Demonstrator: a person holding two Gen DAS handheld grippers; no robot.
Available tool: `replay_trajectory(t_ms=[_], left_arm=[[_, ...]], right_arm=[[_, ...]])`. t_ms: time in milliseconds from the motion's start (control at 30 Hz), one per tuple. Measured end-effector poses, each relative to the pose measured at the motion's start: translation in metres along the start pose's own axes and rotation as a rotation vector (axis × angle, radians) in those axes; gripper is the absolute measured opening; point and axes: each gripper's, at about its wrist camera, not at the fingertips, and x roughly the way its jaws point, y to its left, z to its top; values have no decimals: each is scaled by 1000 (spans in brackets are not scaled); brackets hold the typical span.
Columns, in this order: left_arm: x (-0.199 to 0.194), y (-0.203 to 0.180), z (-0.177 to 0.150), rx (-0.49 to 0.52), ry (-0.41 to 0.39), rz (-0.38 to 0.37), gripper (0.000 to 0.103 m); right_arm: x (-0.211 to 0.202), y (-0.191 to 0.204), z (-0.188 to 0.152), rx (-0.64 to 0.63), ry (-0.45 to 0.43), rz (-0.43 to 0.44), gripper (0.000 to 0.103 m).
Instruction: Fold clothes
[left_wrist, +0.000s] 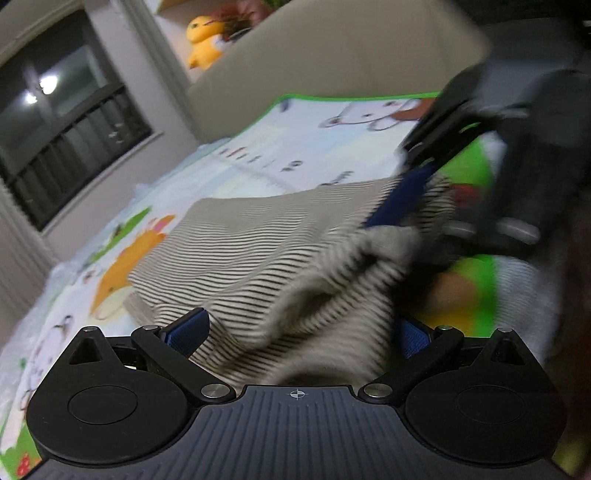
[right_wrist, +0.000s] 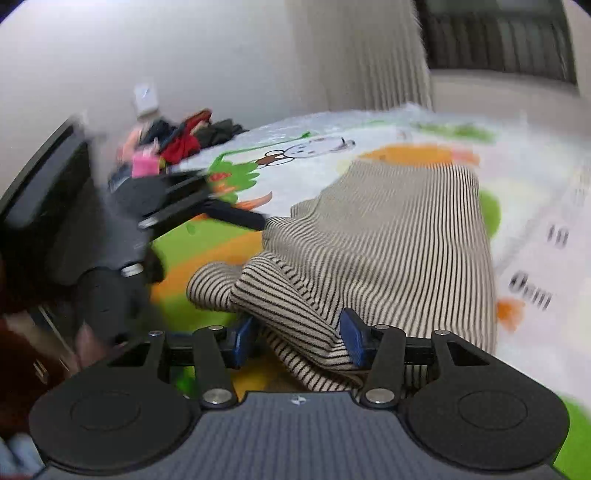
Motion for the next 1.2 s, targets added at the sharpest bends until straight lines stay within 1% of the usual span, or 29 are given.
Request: replay_trajectory(t_ms=[67, 100, 133, 167, 233, 333, 367, 400, 500, 600, 667, 733, 800, 867, 967, 1067, 1200], left_arm=[[0, 17, 4, -121, -6, -36, 103], [-2, 27, 5, -182, -15, -45, 103], [-4, 36, 5, -243, -24, -55, 103], [-6, 46, 6, -302, -31, -65, 103], [-5, 60, 7, -396, -35, -92, 103], [-1, 72, 8, -485, -32, -110, 103], [0, 76, 9, -511, -31, -115, 103], [0, 76, 8, -511, -31, -115, 103], [0, 76, 6, -512, -29, -118, 103], [0, 76, 5, -512, -28, -121, 103], [0, 76, 3, -517, -30, -122, 103], [-5, 79, 0, -532, -33, -129, 103], [-14, 82, -4, -553, -38, -141, 103], [-23, 87, -9, -577, -44, -152, 103], [-45, 106, -20, -676, -101, -160, 103], [-50, 131, -24, -786, -128, -66, 103], [-16, 142, -14, -818, -98, -84, 103]], right_arm=[[-8, 22, -2, -152, -27, -74, 58], [-10, 30, -4, -230, -46, -117, 65], [-14, 38, -8, -310, -63, -161, 68], [-15, 45, -12, -383, -74, -201, 69], [-9, 52, -21, -508, -75, -272, 74], [14, 56, -31, -636, -76, -377, 77], [21, 56, -32, -656, -79, -395, 80], [26, 56, -32, -666, -86, -406, 84], [32, 56, -25, -651, -122, -409, 84], [32, 52, -9, -582, -156, -404, 83], [36, 47, 2, -529, -131, -389, 74], [41, 40, 5, -491, -83, -359, 49], [38, 36, 1, -478, -59, -344, 38], [34, 36, -1, -479, -52, -336, 34], [18, 30, 3, -429, -36, -298, 29], [2, 33, 10, -429, 3, -271, 27], [-19, 52, 19, -517, 54, -230, 26]])
